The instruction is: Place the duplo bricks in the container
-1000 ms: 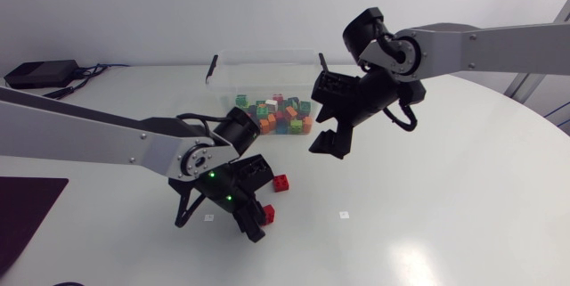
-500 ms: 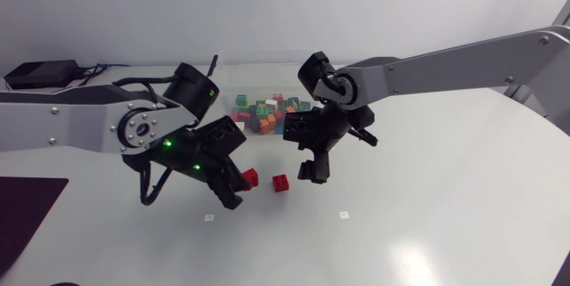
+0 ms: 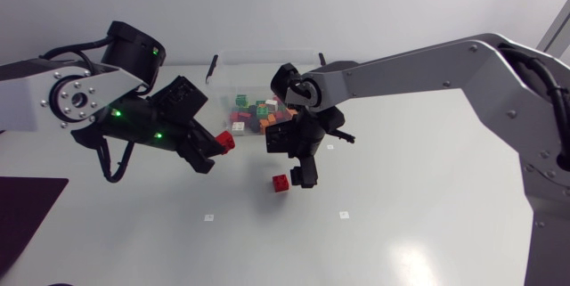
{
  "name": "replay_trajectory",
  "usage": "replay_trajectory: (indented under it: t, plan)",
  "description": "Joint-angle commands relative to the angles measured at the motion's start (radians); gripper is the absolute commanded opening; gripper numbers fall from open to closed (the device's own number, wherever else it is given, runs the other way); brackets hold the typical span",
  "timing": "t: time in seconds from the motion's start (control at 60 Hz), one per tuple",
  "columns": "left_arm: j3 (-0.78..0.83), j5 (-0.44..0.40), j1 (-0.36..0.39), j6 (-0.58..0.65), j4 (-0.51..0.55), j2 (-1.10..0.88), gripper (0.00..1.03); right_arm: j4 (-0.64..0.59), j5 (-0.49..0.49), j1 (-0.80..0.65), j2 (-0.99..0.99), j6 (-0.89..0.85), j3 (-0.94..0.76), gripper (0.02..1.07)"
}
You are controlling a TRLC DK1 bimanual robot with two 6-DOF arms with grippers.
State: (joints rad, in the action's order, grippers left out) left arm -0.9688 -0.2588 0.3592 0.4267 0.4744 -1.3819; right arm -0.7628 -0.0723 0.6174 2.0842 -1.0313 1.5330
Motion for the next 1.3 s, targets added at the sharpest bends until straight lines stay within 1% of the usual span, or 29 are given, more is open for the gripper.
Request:
replay_trajectory:
  t: [0.0, 0.033, 0.183, 0.267, 0.417, 0.433, 0.467, 0.583, 0.633, 0.667, 0.8, 0.967, 1.017, 1.183, 1.283]
  plan:
    - [-0.028, -0.019, -0.022, 0.024, 0.010, 0.017, 0.29, -0.032, 0.019, 0.022, 0.039, -0.042, 0.026, 0.94]
    - [-0.030, -0.022, -0.029, 0.026, 0.010, 0.017, 0.29, -0.038, 0.028, 0.027, 0.045, -0.047, 0.029, 0.93]
    - [-0.030, -0.028, -0.042, 0.035, 0.010, 0.017, 0.29, -0.058, 0.051, 0.042, 0.070, -0.056, 0.058, 0.92]
    - [-0.036, -0.030, -0.045, 0.035, 0.010, 0.017, 0.29, -0.070, 0.058, 0.050, 0.080, -0.059, 0.081, 0.87]
    - [-0.053, -0.043, -0.074, 0.037, 0.010, 0.017, 0.29, -0.086, 0.069, 0.071, 0.103, -0.059, 0.107, 0.86]
    - [-0.054, -0.046, -0.075, 0.035, 0.010, 0.017, 0.29, -0.086, 0.069, 0.073, 0.105, -0.061, 0.110, 0.85]
    - [-0.056, -0.053, -0.082, 0.035, 0.010, 0.017, 0.29, -0.087, 0.069, 0.077, 0.109, -0.059, 0.113, 0.79]
    - [-0.059, -0.054, -0.097, 0.037, 0.009, 0.017, 0.29, -0.087, 0.069, 0.085, 0.131, -0.059, 0.122, 0.72]
    - [-0.057, -0.057, -0.101, 0.037, 0.009, 0.017, 0.29, -0.086, 0.068, 0.088, 0.139, -0.058, 0.125, 0.66]
    - [-0.057, -0.059, -0.105, 0.037, 0.009, 0.018, 0.29, -0.084, 0.066, 0.088, 0.142, -0.058, 0.127, 0.64]
    - [-0.056, -0.062, -0.115, 0.044, 0.009, 0.018, 0.29, -0.081, 0.063, 0.091, 0.157, -0.053, 0.122, 0.63]
    - [-0.073, -0.069, -0.131, 0.044, 0.009, 0.018, 0.29, -0.066, 0.045, 0.090, 0.152, -0.046, 0.107, 0.41]
    - [-0.088, -0.076, -0.138, 0.041, 0.004, 0.015, 0.29, -0.046, 0.039, 0.088, 0.142, -0.039, 0.090, 0.30]
    - [-0.131, -0.092, -0.154, 0.012, -0.023, 0.000, 0.29, -0.043, 0.005, 0.071, 0.082, -0.023, 0.059, 0.29]
    - [-0.156, -0.122, -0.174, -0.022, -0.066, -0.011, 0.29, -0.041, -0.038, 0.047, 0.019, -0.004, 0.036, 0.29]
